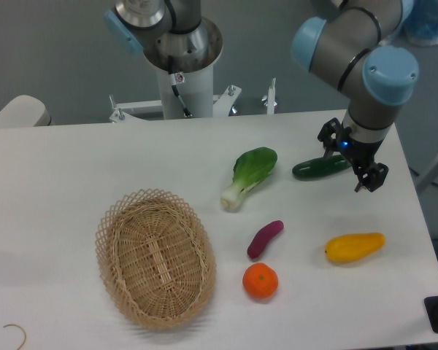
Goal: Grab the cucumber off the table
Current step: 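Move the gripper over the cucumber's middle and lower toward it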
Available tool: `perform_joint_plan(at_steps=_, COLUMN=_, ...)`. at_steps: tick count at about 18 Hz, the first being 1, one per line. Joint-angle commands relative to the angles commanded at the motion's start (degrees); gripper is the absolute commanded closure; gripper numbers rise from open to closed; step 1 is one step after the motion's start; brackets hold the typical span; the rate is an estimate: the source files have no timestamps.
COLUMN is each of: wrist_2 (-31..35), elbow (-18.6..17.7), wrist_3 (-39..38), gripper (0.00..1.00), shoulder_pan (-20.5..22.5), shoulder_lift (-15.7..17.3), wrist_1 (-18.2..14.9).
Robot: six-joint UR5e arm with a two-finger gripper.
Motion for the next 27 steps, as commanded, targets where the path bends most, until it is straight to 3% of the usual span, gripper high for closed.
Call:
perform_joint_plan(at_steps=3, wrist_2=0.2, elbow=-4.9, wrist_3=4.3, gripper=0.00, shoulder_pan=1.0, shoulder_lift=0.0, wrist_1=6.6)
perform_joint_plan(at_steps=10, wrist_2=0.6, elbow=-9.2, wrist_3=5.5, gripper=0.00, shoulder_pan=1.1, shoulder_lift=-1.1, wrist_1=12.1)
perform_joint_plan(at_steps=20, wrist_2=2.0, elbow=-13.3, wrist_3=5.6, gripper=0.00, shoulder_pan=1.0, shoulder_lift=-1.5, wrist_1=15.1)
perform_joint_plan(at_steps=27, wrist_2=2.0, elbow=-14.2, wrist_3=5.6, gripper=0.00, shoulder_pan=1.1, shoulder_lift=-2.1, wrist_1=15.9)
